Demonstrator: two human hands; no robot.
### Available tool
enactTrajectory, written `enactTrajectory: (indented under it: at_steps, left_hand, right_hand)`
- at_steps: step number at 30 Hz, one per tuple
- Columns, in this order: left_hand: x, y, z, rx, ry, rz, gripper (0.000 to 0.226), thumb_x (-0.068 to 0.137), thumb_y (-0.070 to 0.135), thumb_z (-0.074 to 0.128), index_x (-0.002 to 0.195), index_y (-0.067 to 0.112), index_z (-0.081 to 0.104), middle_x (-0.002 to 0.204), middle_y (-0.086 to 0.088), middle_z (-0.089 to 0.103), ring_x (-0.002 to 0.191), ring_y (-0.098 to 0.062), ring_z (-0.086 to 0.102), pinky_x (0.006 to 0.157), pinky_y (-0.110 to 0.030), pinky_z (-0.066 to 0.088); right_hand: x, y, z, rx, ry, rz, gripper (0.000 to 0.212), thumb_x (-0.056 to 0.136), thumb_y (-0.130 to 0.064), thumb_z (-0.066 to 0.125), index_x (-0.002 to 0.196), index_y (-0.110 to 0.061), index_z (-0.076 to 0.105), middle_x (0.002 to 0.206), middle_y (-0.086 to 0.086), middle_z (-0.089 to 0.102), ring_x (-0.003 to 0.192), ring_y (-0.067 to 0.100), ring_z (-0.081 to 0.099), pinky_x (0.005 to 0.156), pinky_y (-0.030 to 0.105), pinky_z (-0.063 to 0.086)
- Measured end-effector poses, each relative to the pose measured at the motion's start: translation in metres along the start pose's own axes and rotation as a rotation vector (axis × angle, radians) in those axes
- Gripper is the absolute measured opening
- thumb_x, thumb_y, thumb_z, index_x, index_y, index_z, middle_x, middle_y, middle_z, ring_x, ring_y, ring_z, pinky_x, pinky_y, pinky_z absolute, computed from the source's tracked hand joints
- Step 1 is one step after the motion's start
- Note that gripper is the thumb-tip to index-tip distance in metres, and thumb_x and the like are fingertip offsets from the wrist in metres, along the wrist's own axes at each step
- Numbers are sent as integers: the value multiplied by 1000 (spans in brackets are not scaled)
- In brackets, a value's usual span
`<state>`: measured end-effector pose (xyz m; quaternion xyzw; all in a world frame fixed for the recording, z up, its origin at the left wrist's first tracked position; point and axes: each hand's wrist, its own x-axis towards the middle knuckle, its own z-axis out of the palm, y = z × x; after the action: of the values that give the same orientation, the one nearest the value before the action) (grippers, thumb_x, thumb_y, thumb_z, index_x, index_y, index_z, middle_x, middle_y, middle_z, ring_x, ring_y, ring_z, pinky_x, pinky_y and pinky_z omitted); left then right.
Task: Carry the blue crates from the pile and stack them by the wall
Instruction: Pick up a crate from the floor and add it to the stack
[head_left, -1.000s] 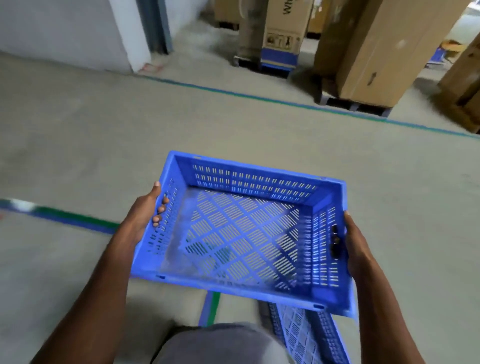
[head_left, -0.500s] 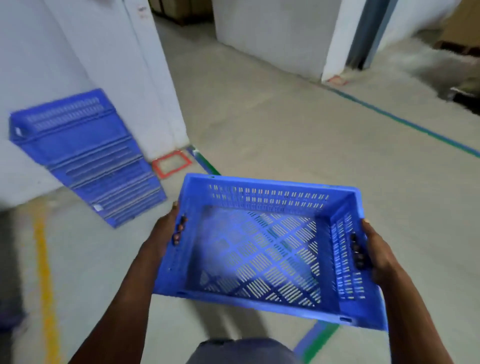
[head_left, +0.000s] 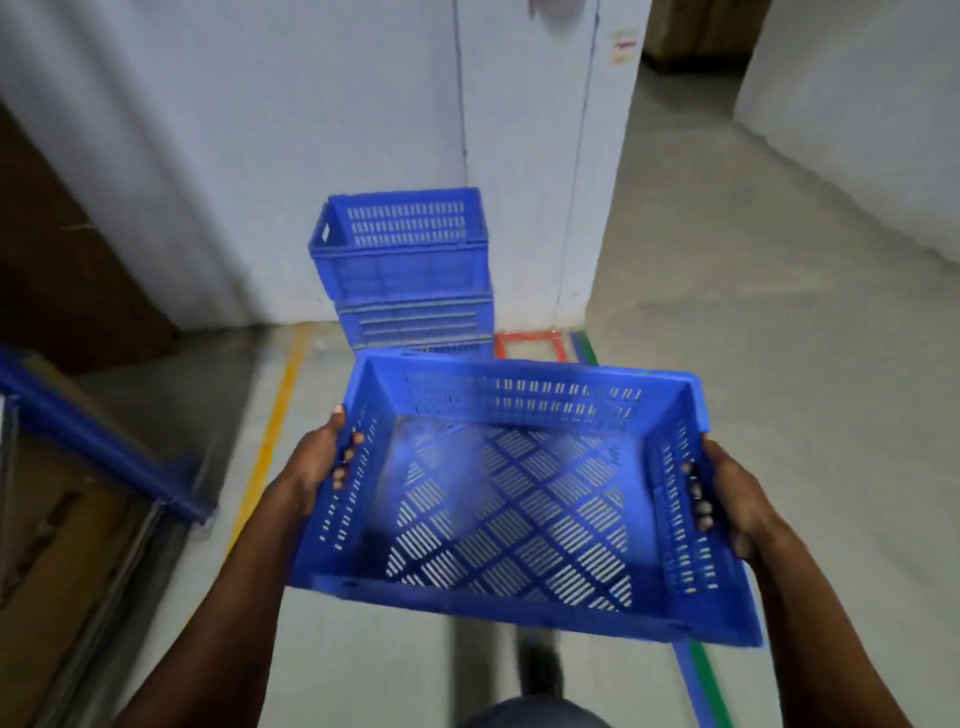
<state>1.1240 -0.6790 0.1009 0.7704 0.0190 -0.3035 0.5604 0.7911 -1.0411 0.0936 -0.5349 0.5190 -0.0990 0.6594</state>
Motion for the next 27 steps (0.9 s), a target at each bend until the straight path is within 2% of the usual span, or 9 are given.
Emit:
enactTrajectory:
  at_steps: [8, 11, 15, 21, 27]
  left_hand:
    - [95, 101, -63, -94, 195, 40, 58, 103, 62, 31, 84, 13, 57, 58, 1, 39, 31, -7, 29, 32, -17, 26]
    - [149, 140, -88, -85, 245, 60, 59, 104, 59, 30, 81, 13, 58, 61, -1, 39, 30, -7, 29, 32, -17, 26]
    - [233, 197, -127, -94, 183, 80, 58, 105, 57, 29, 82, 12, 57, 61, -2, 35, 28, -8, 29, 31, -17, 28]
    - [333, 306, -172, -85, 67, 124, 57, 105, 58, 26, 84, 13, 55, 55, 2, 35, 30, -8, 27, 32, -17, 27]
    - [430, 389, -192, -10, 85, 204, 62, 104, 59, 30, 85, 8, 60, 63, -3, 37, 32, -11, 31, 35, -20, 31]
  right_hand:
    - [130, -181, 127, -155, -211, -119, 56, 100, -64, 40, 85, -12, 54, 53, 2, 41, 38, 17, 37, 37, 26, 37]
    - [171, -240, 180, -185, -247, -147, 56, 99, -64, 41, 83, -12, 54, 54, 2, 42, 40, 18, 36, 38, 26, 36]
    - [219, -307, 244, -176, -252, -160, 55, 98, -65, 41, 81, -14, 53, 56, 0, 38, 38, 15, 28, 35, 23, 28]
    - [254, -411, 315, -116, -291, -164, 50, 101, -56, 36, 76, -15, 50, 51, -1, 36, 34, 12, 25, 32, 20, 24]
    - [311, -484, 375, -81, -300, -158, 52, 102, -56, 33, 76, -15, 50, 53, -2, 35, 35, 11, 25, 33, 19, 25]
